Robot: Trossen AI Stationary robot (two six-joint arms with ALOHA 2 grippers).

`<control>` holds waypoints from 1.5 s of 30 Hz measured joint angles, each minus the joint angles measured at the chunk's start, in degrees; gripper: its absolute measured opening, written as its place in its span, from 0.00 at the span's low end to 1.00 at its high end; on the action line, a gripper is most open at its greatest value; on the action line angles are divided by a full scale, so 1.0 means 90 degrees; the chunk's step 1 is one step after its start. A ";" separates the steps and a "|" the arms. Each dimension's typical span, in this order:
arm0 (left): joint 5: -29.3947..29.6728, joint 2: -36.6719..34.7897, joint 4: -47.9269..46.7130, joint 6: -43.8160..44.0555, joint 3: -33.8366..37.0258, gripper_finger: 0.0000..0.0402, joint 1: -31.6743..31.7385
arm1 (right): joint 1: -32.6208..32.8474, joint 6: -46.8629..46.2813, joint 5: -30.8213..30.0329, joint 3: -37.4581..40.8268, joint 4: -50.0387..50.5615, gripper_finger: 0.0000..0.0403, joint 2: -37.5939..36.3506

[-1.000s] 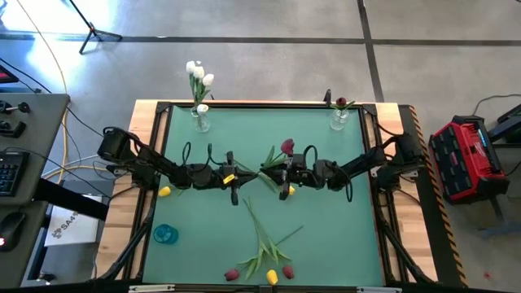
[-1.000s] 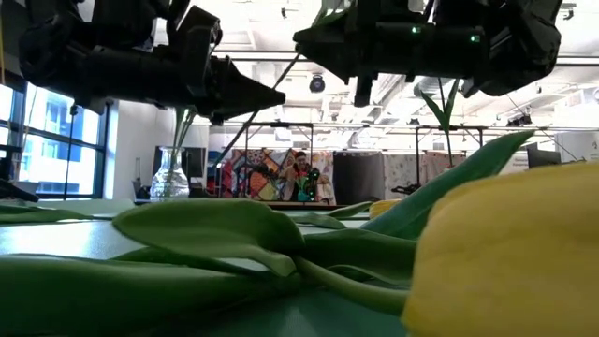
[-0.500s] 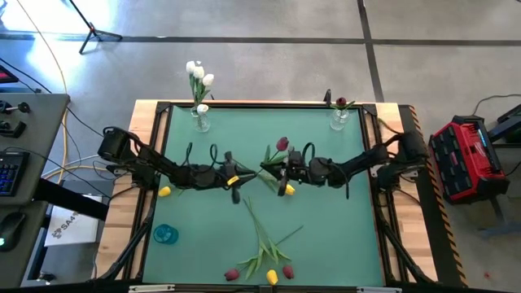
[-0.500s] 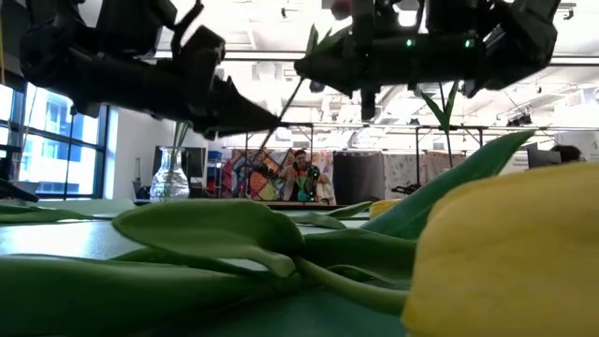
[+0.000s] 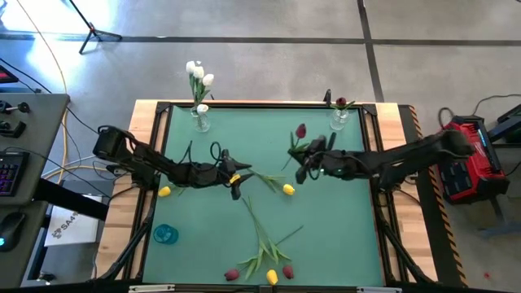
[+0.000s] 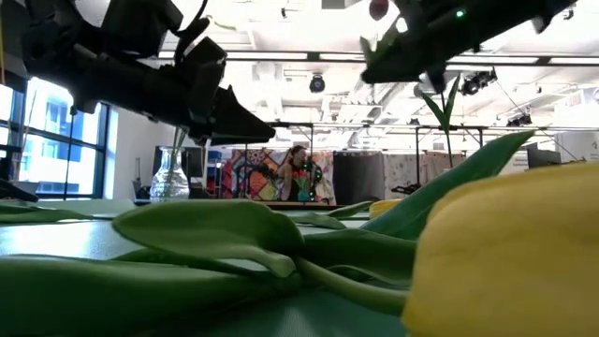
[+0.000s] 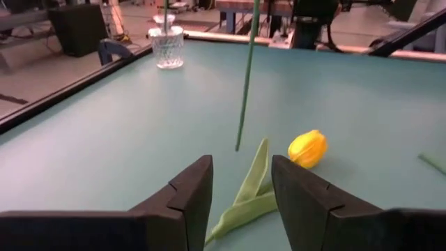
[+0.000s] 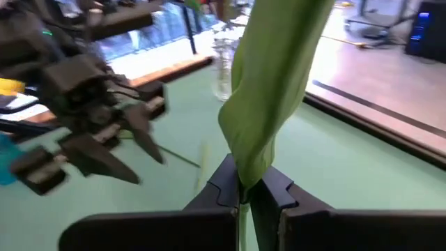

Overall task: Sort flowers into vase by color
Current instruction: Put the red flower into the right transparent vase

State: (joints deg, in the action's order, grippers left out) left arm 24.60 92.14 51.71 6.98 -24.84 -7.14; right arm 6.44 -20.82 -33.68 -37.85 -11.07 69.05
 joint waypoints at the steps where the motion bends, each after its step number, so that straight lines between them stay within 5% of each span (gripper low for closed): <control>1: 0.0000 -0.0054 -0.0050 0.0000 0.0000 0.34 0.0000 | -0.0001 -0.0046 -0.0080 0.0000 0.0249 0.00 -0.0160; 21: -0.0036 -0.0172 -0.0295 0.0165 0.0000 0.33 0.0000 | -0.0007 -0.1813 -0.2667 0.0000 0.3936 0.00 -0.2236; 33: -0.0053 -0.0172 -0.0295 0.0216 0.0000 0.33 0.0000 | -0.0092 -0.0970 -0.4766 0.0000 0.3961 0.00 -0.3302; 42: -0.0049 -0.0172 -0.0234 0.0214 0.0000 0.33 0.0000 | -0.1357 -0.0036 -0.5287 0.0000 0.3745 0.00 -0.3727; 45: -0.0015 -0.0172 -0.0212 0.0211 0.0000 0.33 0.0002 | -0.2024 0.0399 -0.4814 -0.0002 0.3305 0.00 -0.3727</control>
State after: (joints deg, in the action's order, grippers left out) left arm 24.47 90.59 49.80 8.88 -24.84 -7.11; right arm -11.78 -17.23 -77.00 -37.87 18.67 35.51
